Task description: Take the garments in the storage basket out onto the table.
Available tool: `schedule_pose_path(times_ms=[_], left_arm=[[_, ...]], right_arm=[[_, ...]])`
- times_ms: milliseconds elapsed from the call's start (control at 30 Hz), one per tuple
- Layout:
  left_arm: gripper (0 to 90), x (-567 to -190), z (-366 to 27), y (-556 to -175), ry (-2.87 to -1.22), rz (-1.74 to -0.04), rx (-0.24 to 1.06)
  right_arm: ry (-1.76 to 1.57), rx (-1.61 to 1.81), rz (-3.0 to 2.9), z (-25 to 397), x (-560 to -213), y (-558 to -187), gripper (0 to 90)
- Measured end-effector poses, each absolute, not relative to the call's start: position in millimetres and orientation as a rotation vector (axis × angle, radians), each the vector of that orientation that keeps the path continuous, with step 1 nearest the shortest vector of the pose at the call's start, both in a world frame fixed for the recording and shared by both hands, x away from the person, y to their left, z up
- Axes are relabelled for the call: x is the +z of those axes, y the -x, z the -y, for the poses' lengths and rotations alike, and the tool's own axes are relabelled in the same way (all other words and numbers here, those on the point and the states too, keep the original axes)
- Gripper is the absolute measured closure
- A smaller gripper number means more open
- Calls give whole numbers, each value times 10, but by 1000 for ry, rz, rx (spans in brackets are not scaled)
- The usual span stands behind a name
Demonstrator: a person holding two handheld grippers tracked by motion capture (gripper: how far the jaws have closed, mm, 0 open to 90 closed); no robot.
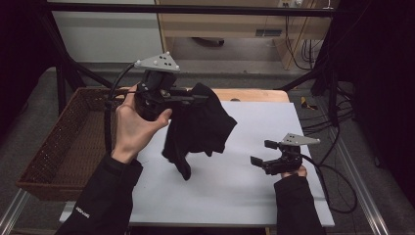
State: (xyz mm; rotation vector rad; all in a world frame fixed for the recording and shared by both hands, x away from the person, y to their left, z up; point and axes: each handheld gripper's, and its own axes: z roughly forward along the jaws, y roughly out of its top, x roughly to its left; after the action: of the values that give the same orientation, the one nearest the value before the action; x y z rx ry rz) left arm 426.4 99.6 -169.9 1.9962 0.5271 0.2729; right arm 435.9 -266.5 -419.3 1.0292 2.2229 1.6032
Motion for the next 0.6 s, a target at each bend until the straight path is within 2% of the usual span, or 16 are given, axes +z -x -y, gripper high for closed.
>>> schedule_pose_path(times_ms=[600], left_arm=[[788, -2369, -1256, -4483, -2093, -638, 236]], right_arm=[[-1034, 1594, -2230, 2659, -4202, -4363, 34]])
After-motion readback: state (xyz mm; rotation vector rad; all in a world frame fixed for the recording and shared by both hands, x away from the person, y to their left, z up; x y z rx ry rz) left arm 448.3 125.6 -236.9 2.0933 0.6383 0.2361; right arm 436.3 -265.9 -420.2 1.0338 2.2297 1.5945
